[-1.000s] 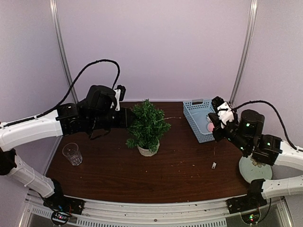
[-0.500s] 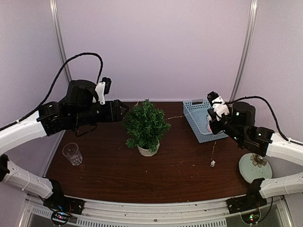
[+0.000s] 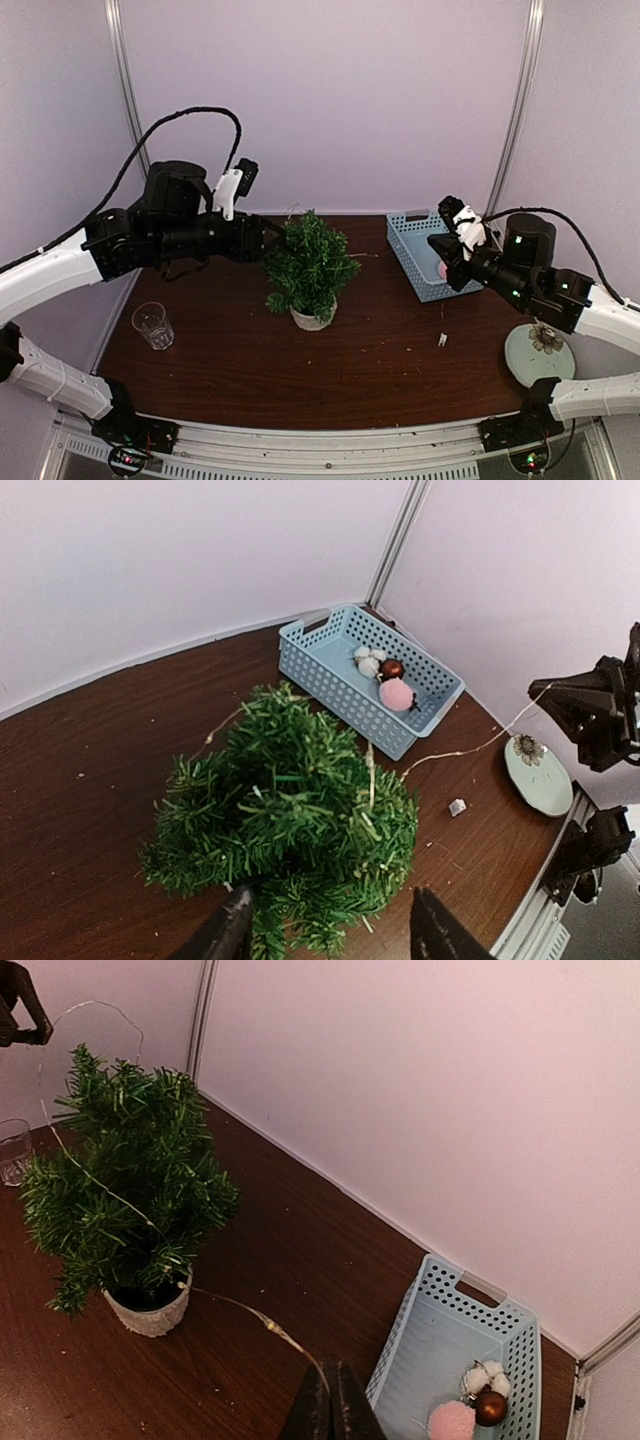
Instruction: Decorate the small christmas tree
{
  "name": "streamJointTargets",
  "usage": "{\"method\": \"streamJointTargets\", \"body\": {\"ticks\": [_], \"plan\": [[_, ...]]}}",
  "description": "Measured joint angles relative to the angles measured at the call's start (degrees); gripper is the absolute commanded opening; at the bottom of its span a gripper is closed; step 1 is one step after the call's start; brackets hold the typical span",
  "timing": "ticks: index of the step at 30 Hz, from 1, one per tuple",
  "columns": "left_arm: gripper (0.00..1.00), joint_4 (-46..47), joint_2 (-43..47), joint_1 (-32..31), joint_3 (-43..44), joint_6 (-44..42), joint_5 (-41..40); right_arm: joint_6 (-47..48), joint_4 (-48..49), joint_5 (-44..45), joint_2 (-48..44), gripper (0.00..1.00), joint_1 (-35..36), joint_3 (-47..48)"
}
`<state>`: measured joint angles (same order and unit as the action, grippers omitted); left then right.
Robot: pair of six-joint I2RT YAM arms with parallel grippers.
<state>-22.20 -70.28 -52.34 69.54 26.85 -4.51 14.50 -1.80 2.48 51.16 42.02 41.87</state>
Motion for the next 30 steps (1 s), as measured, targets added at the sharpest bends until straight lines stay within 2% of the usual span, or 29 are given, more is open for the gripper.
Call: {"method": "streamJointTargets", "body": {"ticks": [3,14,18,20,22,27,30], "plan": [[0.45,0.83,-1.51,0.00,0.79,-0.07,0.24,-0.17,-0.66,-2.58,0.00,0.00,0.00,0.00],[0.45,1.60,-3.61,0.02,3.13,-0.20,-0.24,-0.81,-2.43,-7.50,-1.51,0.00,0.50,0.13],[0.42,1.99,-4.31,0.02,4.09,-0.24,0.07,-0.81,-2.62,-8.57,-1.62,0.00,0.76,0.15],[0.38,2.12,-5.18,0.02,5.09,-0.26,0.26,-0.81,-2.73,-8.96,-1.62,0.00,0.87,0.15],[0.29,2.14,-6.23,0.02,6.21,-0.42,0.26,-0.81,-2.80,-9.27,-1.62,0.00,1.09,0.15],[0.00,1.75,-7.72,0.02,7.87,-0.55,0.26,-0.81,-3.45,-10.01,-2.03,0.00,1.51,0.15],[0.00,0.92,-7.63,0.02,7.96,-0.90,0.22,-0.81,-4.13,-10.21,-2.95,0.00,1.81,0.15]]}}
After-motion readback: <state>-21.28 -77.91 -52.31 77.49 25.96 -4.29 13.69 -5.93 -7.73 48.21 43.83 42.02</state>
